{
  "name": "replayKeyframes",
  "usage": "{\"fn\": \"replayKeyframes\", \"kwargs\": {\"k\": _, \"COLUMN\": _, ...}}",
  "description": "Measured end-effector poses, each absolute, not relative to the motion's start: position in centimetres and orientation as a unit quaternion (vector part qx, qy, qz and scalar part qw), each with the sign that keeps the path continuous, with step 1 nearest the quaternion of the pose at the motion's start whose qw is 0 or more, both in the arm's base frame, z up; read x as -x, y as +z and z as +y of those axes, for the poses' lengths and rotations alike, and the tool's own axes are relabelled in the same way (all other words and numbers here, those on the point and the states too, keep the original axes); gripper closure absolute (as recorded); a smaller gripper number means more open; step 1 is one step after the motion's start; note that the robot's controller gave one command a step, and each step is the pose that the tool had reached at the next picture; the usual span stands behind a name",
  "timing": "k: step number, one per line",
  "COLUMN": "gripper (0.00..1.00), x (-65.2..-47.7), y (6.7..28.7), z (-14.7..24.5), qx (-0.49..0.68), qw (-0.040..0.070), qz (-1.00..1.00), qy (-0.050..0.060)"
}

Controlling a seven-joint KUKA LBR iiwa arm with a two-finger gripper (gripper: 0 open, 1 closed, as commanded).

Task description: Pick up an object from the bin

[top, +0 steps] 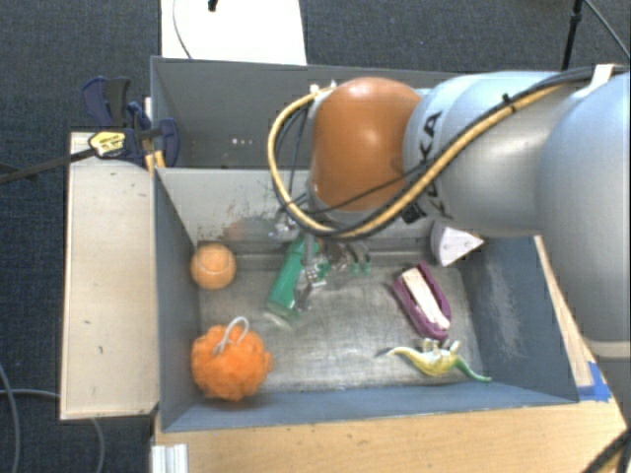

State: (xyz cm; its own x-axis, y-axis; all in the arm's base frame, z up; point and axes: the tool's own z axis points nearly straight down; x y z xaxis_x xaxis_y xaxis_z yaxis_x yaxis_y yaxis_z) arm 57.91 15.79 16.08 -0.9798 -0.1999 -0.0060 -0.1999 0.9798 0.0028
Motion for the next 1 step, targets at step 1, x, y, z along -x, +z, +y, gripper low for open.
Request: {"fn": "replayKeyframes", "kwargs": {"k": 1, "gripper": 0.0, "x": -58.75, "y": 14.98, "z": 14.3, "qx": 0.251, "qw": 0.003, "qz": 0.968, "qy": 0.0}}
